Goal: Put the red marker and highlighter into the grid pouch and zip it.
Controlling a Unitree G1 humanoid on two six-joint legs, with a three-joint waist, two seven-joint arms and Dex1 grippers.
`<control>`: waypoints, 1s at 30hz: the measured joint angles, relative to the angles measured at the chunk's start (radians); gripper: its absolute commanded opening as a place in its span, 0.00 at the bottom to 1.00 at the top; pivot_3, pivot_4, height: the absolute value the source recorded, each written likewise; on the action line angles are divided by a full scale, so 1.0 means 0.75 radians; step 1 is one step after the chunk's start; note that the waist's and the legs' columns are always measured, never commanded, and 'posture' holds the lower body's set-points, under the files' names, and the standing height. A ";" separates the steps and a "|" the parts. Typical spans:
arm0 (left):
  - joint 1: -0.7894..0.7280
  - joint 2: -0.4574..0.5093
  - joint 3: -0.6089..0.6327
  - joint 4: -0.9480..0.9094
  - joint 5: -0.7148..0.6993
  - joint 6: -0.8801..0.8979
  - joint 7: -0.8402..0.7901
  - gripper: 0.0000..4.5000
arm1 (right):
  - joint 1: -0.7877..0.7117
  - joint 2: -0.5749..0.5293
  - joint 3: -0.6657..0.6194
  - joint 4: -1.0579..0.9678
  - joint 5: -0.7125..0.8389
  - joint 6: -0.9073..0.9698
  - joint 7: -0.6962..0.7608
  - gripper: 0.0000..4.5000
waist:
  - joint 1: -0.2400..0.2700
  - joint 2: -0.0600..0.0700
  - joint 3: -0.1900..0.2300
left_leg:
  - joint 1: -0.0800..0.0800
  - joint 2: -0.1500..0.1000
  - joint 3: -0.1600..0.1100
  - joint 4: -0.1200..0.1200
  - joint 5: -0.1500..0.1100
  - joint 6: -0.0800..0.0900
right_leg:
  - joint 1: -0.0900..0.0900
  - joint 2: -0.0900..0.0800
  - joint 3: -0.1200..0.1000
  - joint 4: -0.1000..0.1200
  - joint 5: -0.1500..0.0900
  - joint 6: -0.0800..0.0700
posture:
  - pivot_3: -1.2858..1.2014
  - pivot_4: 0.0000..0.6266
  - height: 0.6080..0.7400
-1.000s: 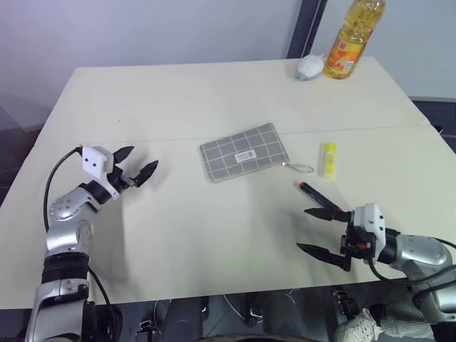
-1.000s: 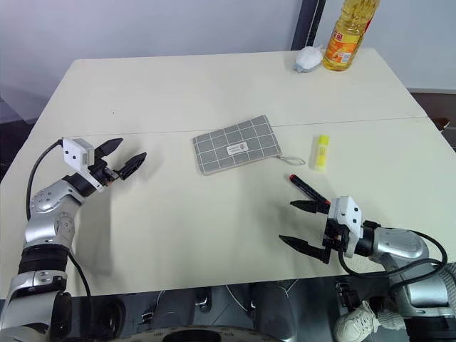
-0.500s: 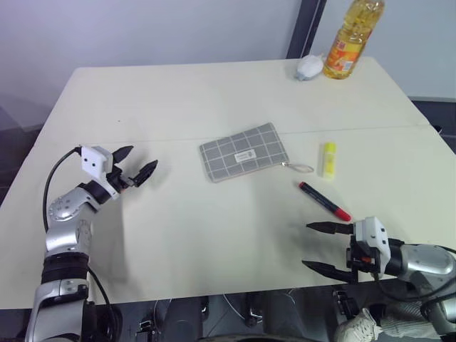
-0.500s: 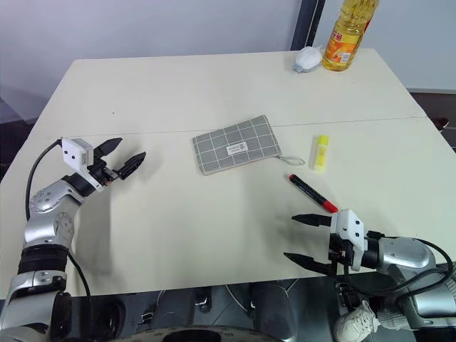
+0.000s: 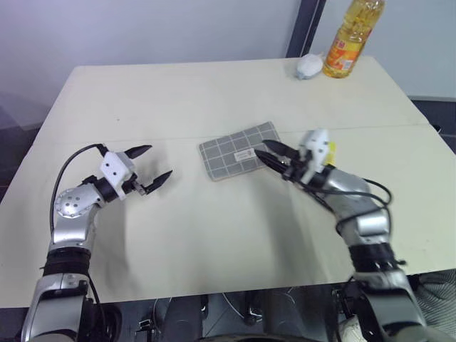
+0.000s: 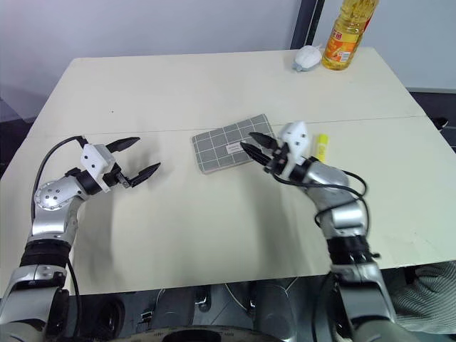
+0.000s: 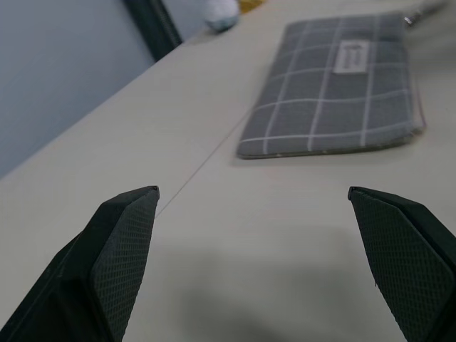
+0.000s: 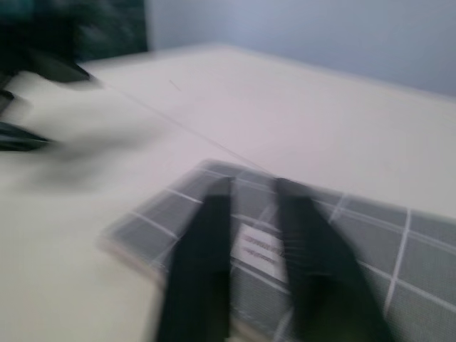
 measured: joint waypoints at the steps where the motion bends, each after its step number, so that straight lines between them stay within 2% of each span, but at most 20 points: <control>1: -0.004 0.005 -0.009 0.022 0.021 -0.044 -0.001 1.00 | -0.023 0.011 0.011 0.043 -0.026 -0.013 -0.023 0.01 | -0.001 0.000 0.000 | 0.000 0.000 0.001 0.000 0.000 0.000 | 0.000 0.000 0.000 0.000 0.000 0.001 | 0.52 0.24 1.00; 6: -0.103 0.013 -0.127 0.164 0.226 -0.349 0.072 1.00 | -0.268 0.102 0.029 0.475 -0.211 -0.142 -0.249 0.01 | -0.003 0.000 0.000 | 0.001 0.001 0.001 -0.001 0.004 -0.007 | -0.002 0.002 0.000 0.002 0.001 0.006 | 0.52 0.24 1.00; 12: -0.231 -0.004 -0.246 0.355 0.443 -0.553 0.237 1.00 | -0.333 0.066 0.068 0.715 -0.346 -0.269 -0.267 0.01 | -0.004 0.000 0.000 | 0.001 0.001 0.001 -0.003 0.006 -0.008 | -0.002 0.002 0.001 0.003 0.002 0.006 | 0.52 0.24 1.00; 19: -0.424 -0.044 -0.397 0.561 0.760 -0.635 0.604 1.00 | -0.335 0.051 0.075 0.743 -0.391 -0.306 -0.208 0.01 | -0.012 0.000 0.000 | 0.003 0.002 0.000 -0.003 0.007 -0.010 | -0.002 0.003 0.001 0.005 0.002 0.008 | 0.52 0.24 1.00; 27: -0.564 -0.104 -0.528 0.719 0.927 -0.644 0.864 1.00 | -0.335 0.041 0.072 0.743 -0.401 -0.305 -0.192 0.01 | -0.005 0.001 0.000 | 0.003 0.002 0.000 -0.002 0.008 -0.011 | -0.001 0.003 0.001 0.007 0.002 0.008 | 0.52 0.24 1.00; 30: -0.581 -0.131 -0.536 0.771 0.913 -0.653 0.845 0.81 | -0.335 0.039 0.071 0.741 -0.401 -0.303 -0.188 0.00 | -0.004 0.001 0.000 | 0.003 0.002 0.000 -0.002 0.008 -0.011 | -0.001 0.003 0.001 0.007 0.002 0.008 | 0.52 0.24 1.00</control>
